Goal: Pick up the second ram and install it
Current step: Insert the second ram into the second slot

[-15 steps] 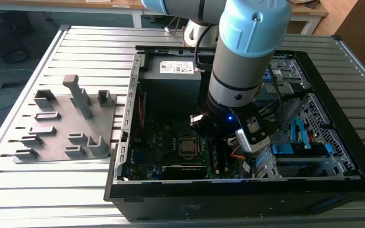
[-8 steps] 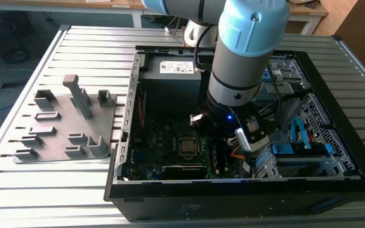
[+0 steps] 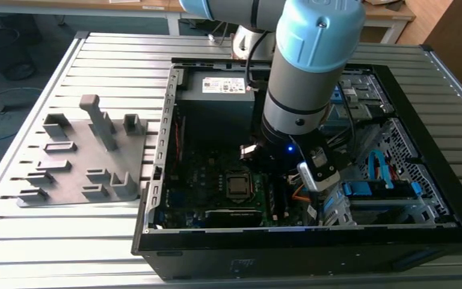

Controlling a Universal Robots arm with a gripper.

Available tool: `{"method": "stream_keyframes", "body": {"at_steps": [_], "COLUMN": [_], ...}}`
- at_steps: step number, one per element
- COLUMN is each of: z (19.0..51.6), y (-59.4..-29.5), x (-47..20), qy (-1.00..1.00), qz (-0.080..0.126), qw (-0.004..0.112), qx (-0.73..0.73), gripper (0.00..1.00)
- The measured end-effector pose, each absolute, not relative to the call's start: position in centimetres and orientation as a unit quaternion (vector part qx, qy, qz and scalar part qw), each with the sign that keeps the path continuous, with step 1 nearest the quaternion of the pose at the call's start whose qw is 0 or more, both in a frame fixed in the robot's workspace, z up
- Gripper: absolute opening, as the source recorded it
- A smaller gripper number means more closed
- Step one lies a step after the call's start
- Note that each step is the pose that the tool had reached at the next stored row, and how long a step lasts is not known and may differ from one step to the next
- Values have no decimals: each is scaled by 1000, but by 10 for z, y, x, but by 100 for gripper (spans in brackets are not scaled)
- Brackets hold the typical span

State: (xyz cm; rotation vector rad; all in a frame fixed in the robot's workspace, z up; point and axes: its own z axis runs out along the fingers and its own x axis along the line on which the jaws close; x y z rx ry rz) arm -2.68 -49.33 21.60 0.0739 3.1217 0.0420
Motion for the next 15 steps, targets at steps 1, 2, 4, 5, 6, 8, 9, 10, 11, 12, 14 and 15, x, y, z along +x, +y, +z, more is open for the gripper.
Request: {"method": "stream_keyframes", "body": {"at_steps": [1, 2, 4, 5, 6, 8, 9, 10, 11, 12, 14, 15], "z": [216, 216, 216, 216, 216, 216, 216, 216, 216, 216, 216, 216], "y": [-493, -493, -492, -492, -492, -492, -492, -492, -492, -492, -492, -492], "x": [-27, -27, -27, -27, -27, -27, -27, -27, -27, -27, -26, -26], "qy": [1000, 1000, 1000, 1000, 1000, 1000, 1000, 1000, 1000, 1000, 1000, 1000], "qz": [14, 14, 14, 14, 14, 14, 14, 14, 14, 14, 14, 14], "qw": [9, 9, 9, 9, 9, 9, 9, 9, 9, 9, 9, 9], "qx": [23, 21, 18, 16, 14, 12, 12, 12, 12, 12, 12, 12], "gripper": [14, 14, 14, 14, 14, 14, 14, 14, 14, 14, 14, 14]}}
